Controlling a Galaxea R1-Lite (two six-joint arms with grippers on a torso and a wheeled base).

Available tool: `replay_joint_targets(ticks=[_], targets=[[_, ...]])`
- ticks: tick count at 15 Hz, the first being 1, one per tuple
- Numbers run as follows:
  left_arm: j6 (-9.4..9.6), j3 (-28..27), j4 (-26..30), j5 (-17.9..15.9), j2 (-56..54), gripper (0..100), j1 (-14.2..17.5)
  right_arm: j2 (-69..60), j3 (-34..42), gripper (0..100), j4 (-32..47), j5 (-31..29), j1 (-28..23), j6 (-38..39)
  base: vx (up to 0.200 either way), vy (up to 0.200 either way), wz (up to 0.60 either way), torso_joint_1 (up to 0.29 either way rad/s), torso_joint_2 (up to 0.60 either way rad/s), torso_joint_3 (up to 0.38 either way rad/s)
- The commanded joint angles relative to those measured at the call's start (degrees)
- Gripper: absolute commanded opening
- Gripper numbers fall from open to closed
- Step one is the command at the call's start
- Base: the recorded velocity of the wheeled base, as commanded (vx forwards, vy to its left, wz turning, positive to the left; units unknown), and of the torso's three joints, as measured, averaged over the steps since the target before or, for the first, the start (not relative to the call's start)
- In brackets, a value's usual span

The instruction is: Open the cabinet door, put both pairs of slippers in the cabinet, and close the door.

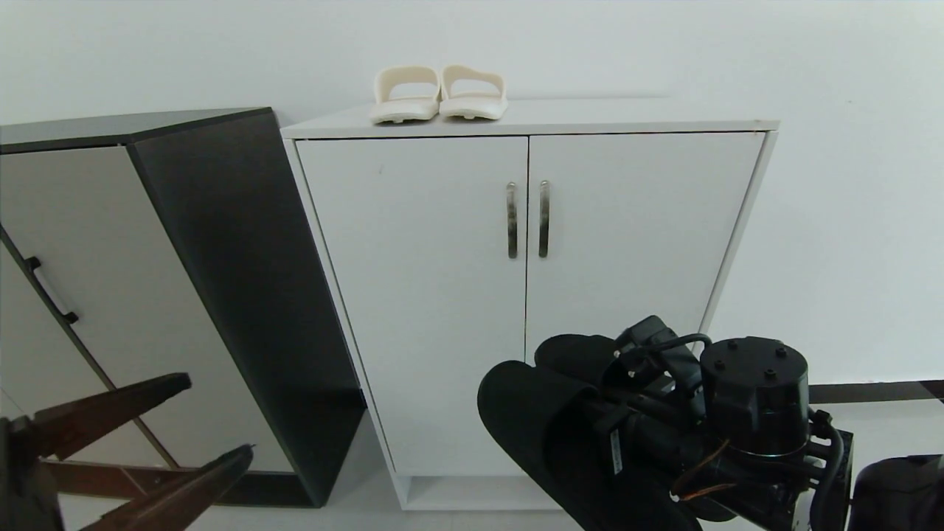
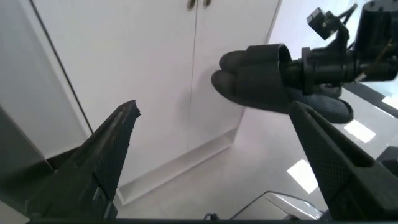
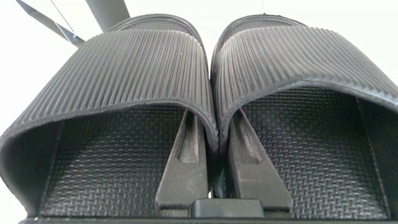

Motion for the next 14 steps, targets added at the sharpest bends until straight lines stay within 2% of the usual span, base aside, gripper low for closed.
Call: replay_joint_targets(ticks=[1, 2, 4, 5, 6, 7, 9, 10, 14], targets=[[-0.13, -1.31, -5.28, 4.40, 9.46, 100, -7.02, 0.07, 0.10, 0, 0.00, 0.03, -0.02, -0.01, 0.000, 0.000, 0.00, 0.000, 0.00, 0.000], [-1.01, -1.66, -8.62, 9.06, 13.68, 100, -10.80, 0.07, 0.10, 0, 0.09, 0.03, -0.02, -0.01, 0.000, 0.000, 0.00, 0.000, 0.00, 0.000], [-3.38, -4.57, -13.98, 17.06, 21.41, 100, -15.45, 0.25, 0.27, 0, 0.18, 0.03, -0.02, -0.01, 0.000, 0.000, 0.00, 0.000, 0.00, 0.000], [-4.08, -5.36, -16.53, 19.52, 24.40, 100, -17.91, 0.25, 0.45, 0, 0.18, 0.12, -0.02, 0.08, 0.000, 0.000, 0.00, 0.000, 0.00, 0.000], [-4.08, -5.44, -17.41, 19.70, 25.10, 100, -18.62, 0.33, 0.54, 0, 0.09, 0.03, -0.02, 0.08, 0.000, 0.000, 0.00, 0.000, 0.00, 0.000], [-3.91, -6.32, -22.60, 19.87, 29.59, 100, -22.05, 0.25, 1.06, 0, -0.09, -0.05, -0.02, 0.08, 0.000, 0.000, 0.00, 0.000, 0.00, 0.000], [-4.17, -7.38, -27.61, 19.96, 33.10, 100, -24.33, -0.19, 1.85, 0, -0.09, -0.05, -0.11, 0.08, 0.000, 0.000, 0.00, 0.000, 0.00, 0.000], [-4.17, -7.47, -27.70, 19.96, 33.28, 100, -24.42, -0.19, 1.85, 0, -0.09, -0.05, -0.11, 0.08, 0.000, 0.000, 0.00, 0.000, 0.00, 0.000], [-3.73, -16.69, -27.78, 19.43, 40.48, 100, -24.86, -0.11, 2.29, 0, -0.79, 0.39, -0.11, 0.25, 0.000, 0.000, 0.00, 0.000, 0.00, 0.000]])
